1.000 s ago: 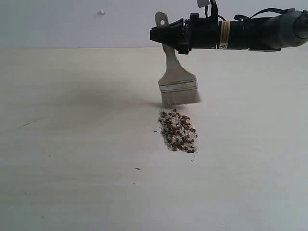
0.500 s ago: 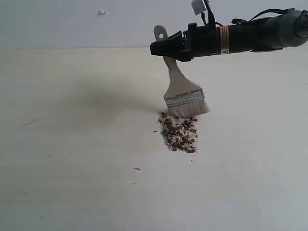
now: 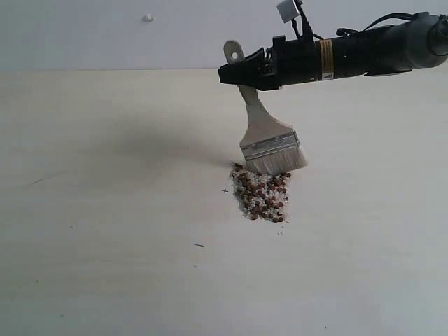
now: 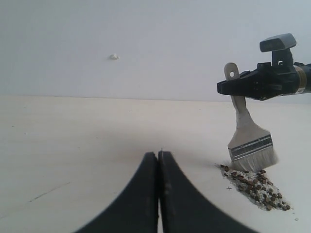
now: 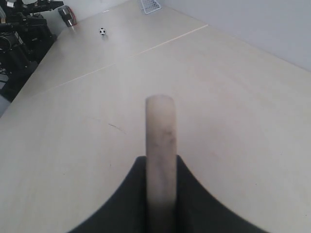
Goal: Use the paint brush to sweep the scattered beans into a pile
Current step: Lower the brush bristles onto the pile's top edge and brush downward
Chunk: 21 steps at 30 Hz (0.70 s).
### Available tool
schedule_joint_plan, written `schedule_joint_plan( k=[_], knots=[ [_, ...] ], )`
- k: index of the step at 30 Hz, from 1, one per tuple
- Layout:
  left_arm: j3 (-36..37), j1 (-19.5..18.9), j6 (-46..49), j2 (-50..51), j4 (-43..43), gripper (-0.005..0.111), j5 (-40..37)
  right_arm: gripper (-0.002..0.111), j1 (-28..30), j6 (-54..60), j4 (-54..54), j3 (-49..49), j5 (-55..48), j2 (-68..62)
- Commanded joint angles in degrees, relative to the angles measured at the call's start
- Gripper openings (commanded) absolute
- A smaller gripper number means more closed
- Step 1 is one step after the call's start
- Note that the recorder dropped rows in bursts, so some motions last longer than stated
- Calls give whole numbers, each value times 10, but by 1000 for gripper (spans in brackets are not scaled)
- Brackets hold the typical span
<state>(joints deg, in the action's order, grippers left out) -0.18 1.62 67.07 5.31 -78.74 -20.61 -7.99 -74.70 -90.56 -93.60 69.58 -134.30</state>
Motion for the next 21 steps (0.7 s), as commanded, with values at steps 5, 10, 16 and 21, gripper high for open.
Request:
schedule_joint_plan(
  k=[5, 10, 16, 21],
  knots=[
    [2, 3, 3, 1, 0, 0, -1, 0, 0, -2, 7, -4, 4, 4],
    [2, 3, 3, 1, 0, 0, -1, 0, 4, -2, 7, -16, 4, 8],
    [2, 3, 3, 1, 0, 0, -1, 0, 4, 9, 7, -23, 4, 32],
    [2, 3, 3, 1, 0, 0, -1, 0, 6, 11, 10, -23, 4, 45]
  ],
)
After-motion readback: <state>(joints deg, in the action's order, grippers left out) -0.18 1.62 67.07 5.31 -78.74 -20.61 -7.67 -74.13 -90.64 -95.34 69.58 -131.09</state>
